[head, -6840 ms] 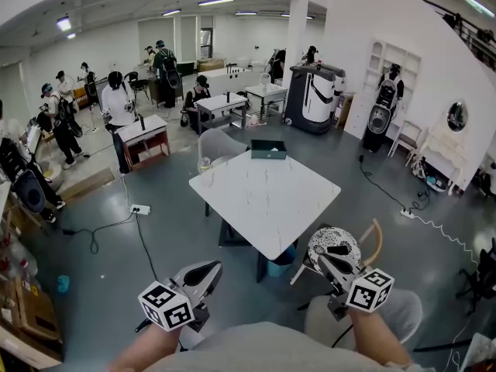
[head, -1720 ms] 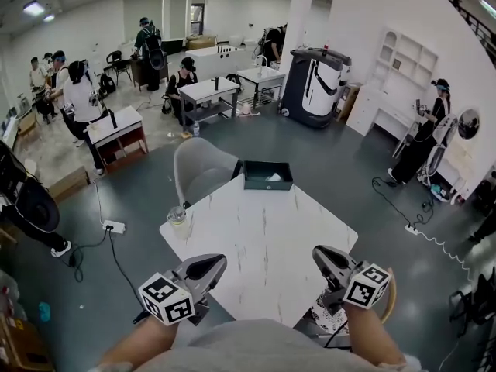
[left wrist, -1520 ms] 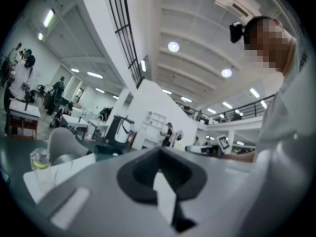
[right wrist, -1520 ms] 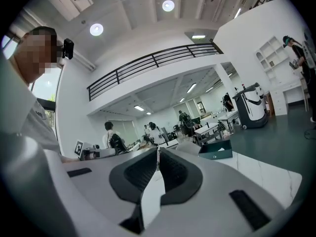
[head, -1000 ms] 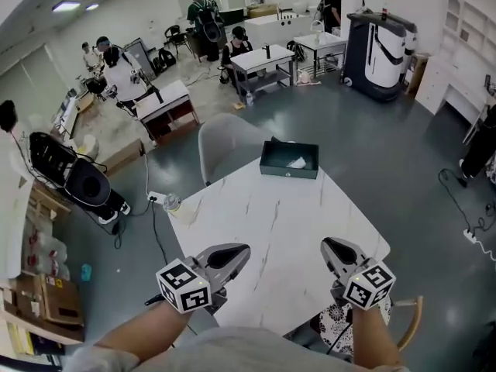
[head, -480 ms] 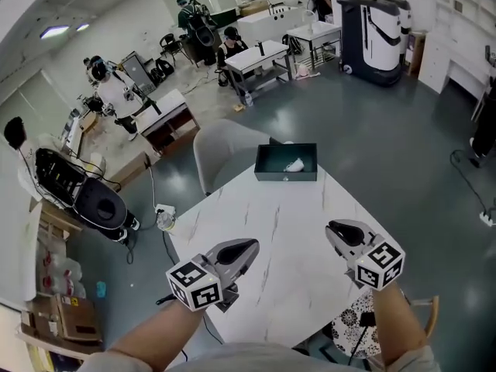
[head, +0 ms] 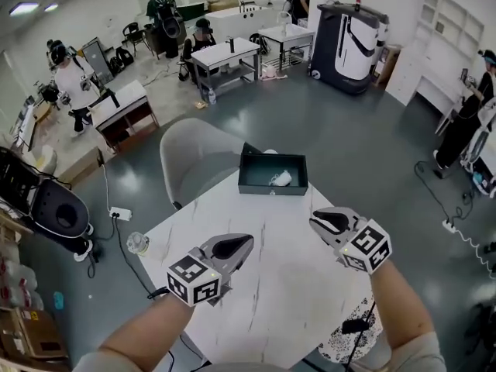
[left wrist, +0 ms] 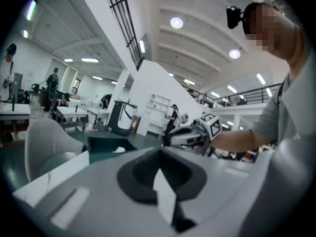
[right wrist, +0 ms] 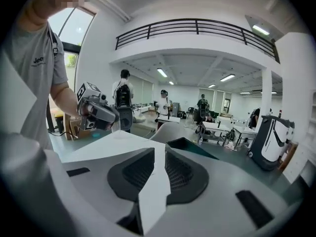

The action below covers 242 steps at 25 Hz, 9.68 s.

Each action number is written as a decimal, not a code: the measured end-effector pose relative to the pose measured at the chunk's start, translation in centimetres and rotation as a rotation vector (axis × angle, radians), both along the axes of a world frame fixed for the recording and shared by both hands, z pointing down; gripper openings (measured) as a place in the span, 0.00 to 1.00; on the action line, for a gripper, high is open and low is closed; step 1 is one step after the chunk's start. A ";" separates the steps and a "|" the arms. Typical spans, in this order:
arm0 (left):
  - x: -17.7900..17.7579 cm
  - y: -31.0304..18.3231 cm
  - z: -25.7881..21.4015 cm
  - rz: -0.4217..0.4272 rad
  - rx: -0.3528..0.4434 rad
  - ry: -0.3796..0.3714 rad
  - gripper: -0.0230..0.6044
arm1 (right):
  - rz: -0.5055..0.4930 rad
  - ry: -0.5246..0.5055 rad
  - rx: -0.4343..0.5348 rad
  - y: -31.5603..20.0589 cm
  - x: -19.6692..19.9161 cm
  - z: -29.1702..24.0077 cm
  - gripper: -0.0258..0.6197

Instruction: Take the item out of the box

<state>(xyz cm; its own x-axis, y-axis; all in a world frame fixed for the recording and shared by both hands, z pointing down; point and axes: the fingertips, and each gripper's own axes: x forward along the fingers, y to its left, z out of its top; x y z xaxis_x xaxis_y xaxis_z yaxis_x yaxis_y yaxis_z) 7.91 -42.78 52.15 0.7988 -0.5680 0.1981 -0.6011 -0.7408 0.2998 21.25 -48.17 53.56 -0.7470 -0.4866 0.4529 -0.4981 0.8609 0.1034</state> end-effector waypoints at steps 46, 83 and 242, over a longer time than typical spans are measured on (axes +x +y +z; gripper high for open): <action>-3.5 -9.3 7.7 0.003 -0.012 0.150 0.04 | -0.845 1.014 -0.215 -19.8 -6.3 20.9 0.37; -4.3 -16.4 1.1 -0.107 0.116 0.075 0.04 | -0.192 0.601 -0.176 -23.6 -7.5 8.7 0.28; -13.1 27.5 -14.7 -0.078 0.138 0.126 0.04 | 0.220 -0.384 0.029 32.8 -8.5 -16.8 0.28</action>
